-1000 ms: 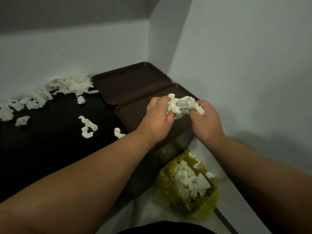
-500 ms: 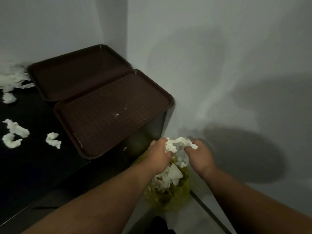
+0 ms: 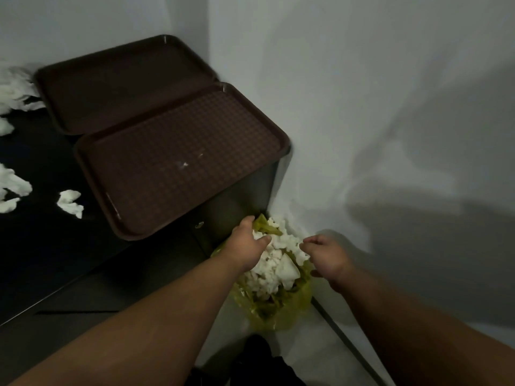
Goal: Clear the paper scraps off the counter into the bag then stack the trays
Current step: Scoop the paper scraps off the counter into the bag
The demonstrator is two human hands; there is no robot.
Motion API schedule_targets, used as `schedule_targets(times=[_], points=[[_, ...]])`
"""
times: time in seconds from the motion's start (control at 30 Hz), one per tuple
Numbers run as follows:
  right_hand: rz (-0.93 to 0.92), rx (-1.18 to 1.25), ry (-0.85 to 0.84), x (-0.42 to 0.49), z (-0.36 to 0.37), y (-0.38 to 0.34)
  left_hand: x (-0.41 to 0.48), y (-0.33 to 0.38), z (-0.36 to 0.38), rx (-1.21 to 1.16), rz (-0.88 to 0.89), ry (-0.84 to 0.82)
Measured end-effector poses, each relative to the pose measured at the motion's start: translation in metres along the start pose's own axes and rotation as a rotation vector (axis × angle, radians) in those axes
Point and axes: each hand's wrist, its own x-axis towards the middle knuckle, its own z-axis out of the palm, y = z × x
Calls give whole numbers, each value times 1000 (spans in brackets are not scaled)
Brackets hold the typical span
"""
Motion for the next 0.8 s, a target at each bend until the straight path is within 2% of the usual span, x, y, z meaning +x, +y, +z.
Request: schedule_targets(times=[0.2,0.43,0.63,0.8], points=[[-30,-7,12,-11,-2,-7,-20,-5,-20,-15,34,31],[-204,10,42,-49,16,-50,-60,2,-67,17,157,5],[-383,-33,3,-94,71,-110,-99,1,-140,-13,268,150],[-475,-52,-88,-127,137,-161,-129,-38,-223,-81,274,300]])
